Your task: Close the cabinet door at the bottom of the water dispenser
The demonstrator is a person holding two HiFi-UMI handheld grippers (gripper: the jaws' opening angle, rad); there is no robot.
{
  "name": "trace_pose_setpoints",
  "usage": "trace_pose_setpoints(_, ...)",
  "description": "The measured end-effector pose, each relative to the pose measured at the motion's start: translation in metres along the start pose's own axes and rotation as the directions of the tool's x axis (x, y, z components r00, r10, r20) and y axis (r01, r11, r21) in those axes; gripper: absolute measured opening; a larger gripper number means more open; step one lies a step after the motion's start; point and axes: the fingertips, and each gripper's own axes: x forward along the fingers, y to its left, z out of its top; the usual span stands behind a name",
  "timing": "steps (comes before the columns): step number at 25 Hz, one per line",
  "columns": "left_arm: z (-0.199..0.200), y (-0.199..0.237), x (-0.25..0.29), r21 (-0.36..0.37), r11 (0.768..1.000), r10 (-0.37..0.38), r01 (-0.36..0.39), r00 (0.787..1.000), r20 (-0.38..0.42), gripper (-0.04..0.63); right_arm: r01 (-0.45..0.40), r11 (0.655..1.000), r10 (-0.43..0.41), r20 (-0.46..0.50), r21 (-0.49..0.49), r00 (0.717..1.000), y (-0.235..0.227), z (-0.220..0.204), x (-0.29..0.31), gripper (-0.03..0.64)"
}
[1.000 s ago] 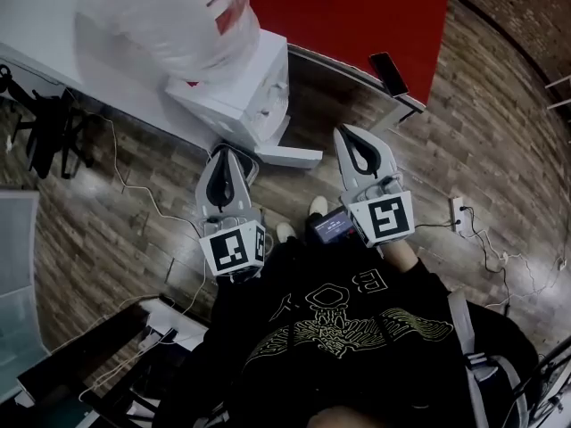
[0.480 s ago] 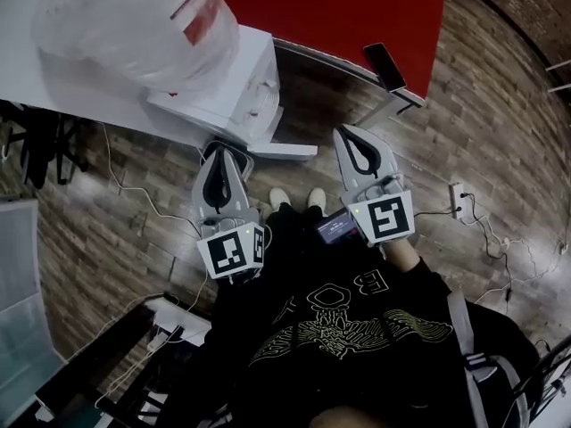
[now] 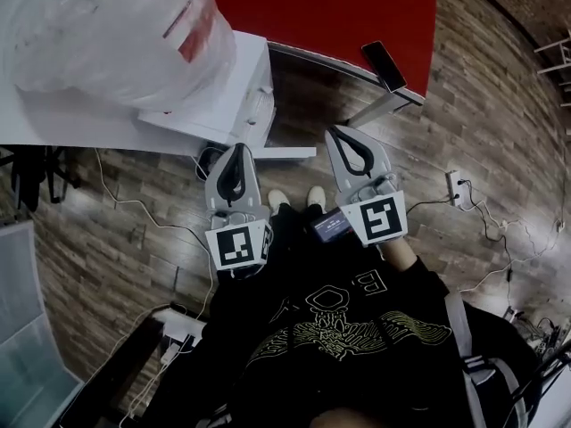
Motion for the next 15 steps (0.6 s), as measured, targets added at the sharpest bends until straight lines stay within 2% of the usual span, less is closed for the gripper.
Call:
trace_pose_setpoints(6, -0.033, 0.001, 0.023, -0.015, 0.998, -0.067, 0.067, 0.996, -0.062, 0.008, 0.026, 0.999, -0.028, -0.063, -0.032, 0.998, 0.000, -0.035, 0.023, 0.002)
trace_pose_setpoints(9, -0.065, -0.005, 0.033, -0.027, 0.996, -0.085, 0.082, 0.989, -0.117, 0.008, -0.024, 1.000, 0.023, -0.125, -0.005, 0.992, 0.010, -0.069, 0.034, 0.000)
trace_pose_setpoints(12, -0.098, -0.014, 0.046, -0.081, 0.990, -0.128, 0.116, 0.978, -0.164, 0.008, -0.059, 0.997, 0.068, -0.191, 0.049, 0.979, 0.019, -0.110, 0.048, -0.002)
trace_pose_setpoints(15, -0.136, -0.018, 0.059, -0.101, 0.988, -0.135, 0.116, 0.968, -0.211, 0.008, -0.094, 0.994, 0.103, -0.245, 0.051, 0.964, 0.024, -0.151, 0.064, -0.002)
